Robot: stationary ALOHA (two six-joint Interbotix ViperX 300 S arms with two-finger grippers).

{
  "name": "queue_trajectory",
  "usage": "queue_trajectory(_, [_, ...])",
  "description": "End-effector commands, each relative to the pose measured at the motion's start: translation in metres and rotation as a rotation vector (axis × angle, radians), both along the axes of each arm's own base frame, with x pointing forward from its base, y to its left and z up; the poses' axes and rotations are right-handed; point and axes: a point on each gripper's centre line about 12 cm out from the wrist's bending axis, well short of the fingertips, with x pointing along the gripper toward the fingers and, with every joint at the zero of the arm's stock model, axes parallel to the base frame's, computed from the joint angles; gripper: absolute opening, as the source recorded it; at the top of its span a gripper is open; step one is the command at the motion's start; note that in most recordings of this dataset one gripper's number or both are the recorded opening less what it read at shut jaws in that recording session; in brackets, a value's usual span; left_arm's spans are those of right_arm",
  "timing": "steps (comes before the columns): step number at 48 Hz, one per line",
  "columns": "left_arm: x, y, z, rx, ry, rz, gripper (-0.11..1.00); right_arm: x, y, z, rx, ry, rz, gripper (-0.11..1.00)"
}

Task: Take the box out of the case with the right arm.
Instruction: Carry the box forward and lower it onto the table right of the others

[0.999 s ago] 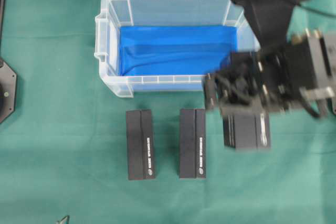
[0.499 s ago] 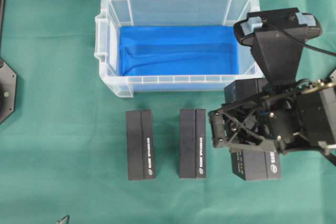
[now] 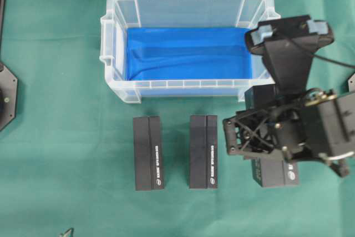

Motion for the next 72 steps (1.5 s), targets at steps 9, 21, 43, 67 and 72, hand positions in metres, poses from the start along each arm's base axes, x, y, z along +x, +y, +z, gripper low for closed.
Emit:
queue_trajectory(9, [0.002, 0.001, 0.006, 0.002, -0.017, 0.004, 0.0, 0.007, 0.003, -0.034, 0.016, -0.054, 0.016, 0.65])
queue_trajectory(21, [0.003, 0.001, 0.006, 0.002, -0.015, 0.005, 0.0, 0.004, 0.003, -0.085, 0.02, -0.033, 0.03, 0.65])
queue_trajectory(43, [0.002, 0.001, 0.005, 0.002, -0.006, 0.006, 0.0, 0.004, 0.009, -0.156, 0.076, -0.053, 0.028, 0.65])
queue_trajectory(67, [0.001, 0.001, 0.006, 0.003, -0.003, 0.004, 0.0, -0.003, 0.009, -0.159, 0.08, -0.047, 0.022, 0.65])
queue_trajectory(72, [0.001, 0.001, 0.006, 0.002, -0.005, 0.007, 0.0, -0.002, 0.01, -0.159, 0.085, -0.055, 0.006, 0.65])
